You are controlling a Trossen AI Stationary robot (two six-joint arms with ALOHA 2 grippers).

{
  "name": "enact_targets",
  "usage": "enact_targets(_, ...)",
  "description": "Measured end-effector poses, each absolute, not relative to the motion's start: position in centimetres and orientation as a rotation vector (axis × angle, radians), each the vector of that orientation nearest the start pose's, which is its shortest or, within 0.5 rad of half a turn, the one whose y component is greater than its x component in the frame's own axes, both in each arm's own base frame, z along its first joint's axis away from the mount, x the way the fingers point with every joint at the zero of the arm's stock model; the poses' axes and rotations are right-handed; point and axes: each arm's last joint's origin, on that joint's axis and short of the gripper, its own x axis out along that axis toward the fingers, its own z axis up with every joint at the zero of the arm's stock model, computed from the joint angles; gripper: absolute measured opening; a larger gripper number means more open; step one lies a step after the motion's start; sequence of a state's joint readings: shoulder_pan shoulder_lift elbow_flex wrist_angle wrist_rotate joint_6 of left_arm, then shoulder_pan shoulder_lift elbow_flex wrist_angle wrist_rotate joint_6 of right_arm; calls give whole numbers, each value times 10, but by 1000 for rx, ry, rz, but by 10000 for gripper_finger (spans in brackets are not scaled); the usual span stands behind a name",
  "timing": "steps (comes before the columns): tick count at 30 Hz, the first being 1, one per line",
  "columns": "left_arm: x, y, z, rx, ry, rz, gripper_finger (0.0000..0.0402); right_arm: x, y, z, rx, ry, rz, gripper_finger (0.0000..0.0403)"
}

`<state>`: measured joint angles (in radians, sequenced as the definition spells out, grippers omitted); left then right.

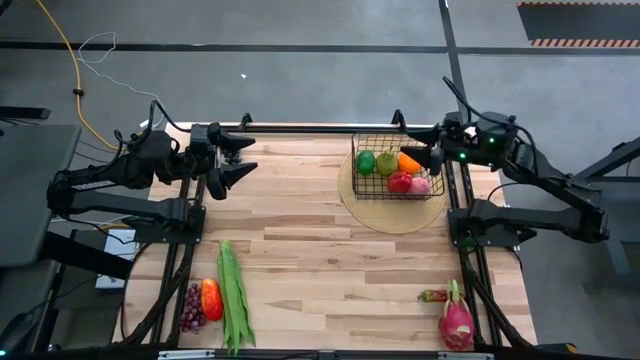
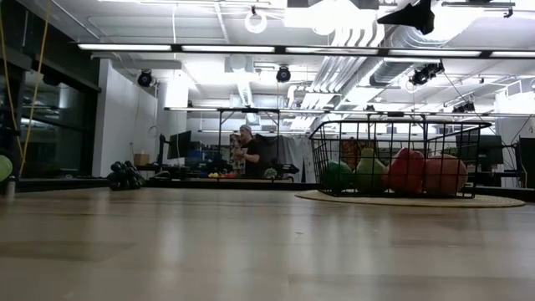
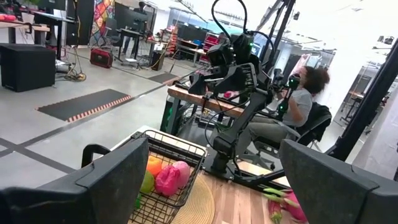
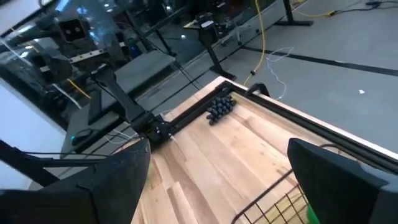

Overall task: Build produce basket
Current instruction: Put the dark red chili pepper into the black wire basket

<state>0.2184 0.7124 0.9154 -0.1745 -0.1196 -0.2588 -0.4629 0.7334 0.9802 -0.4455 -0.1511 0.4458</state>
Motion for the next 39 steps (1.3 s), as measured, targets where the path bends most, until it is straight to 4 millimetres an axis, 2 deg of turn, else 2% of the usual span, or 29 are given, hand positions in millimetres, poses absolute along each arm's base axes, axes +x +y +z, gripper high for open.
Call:
enact_targets(3,141,35,387,-255,-71,333,351,131,-57,380,524,123,-256,369)
enact_targets(6,142,35,386,-255,-67,333,351,138,-53,378,629,161,-135,369)
enact_targets(11,142,35,386,-256,-65,334,351,156,-29,371,773,309,86,369)
enact_targets(16,142,35,386,-256,-66,342,351,164,13,344,901,687,197,369)
enact_targets(20,142,36,386,-255,-69,361,351,162,50,322,954,1022,166,369)
enact_targets(26,142,36,386,-255,-69,363,351,166,106,294,844,1283,121,369)
enact_targets(31,142,36,386,-255,-69,363,351,171,147,258,658,1463,48,369)
enact_targets(35,142,36,386,-255,-68,363,351,172,171,228,509,1597,9,369)
enact_targets(39,142,36,386,-255,-68,363,351,175,186,207,435,1654,-11,369)
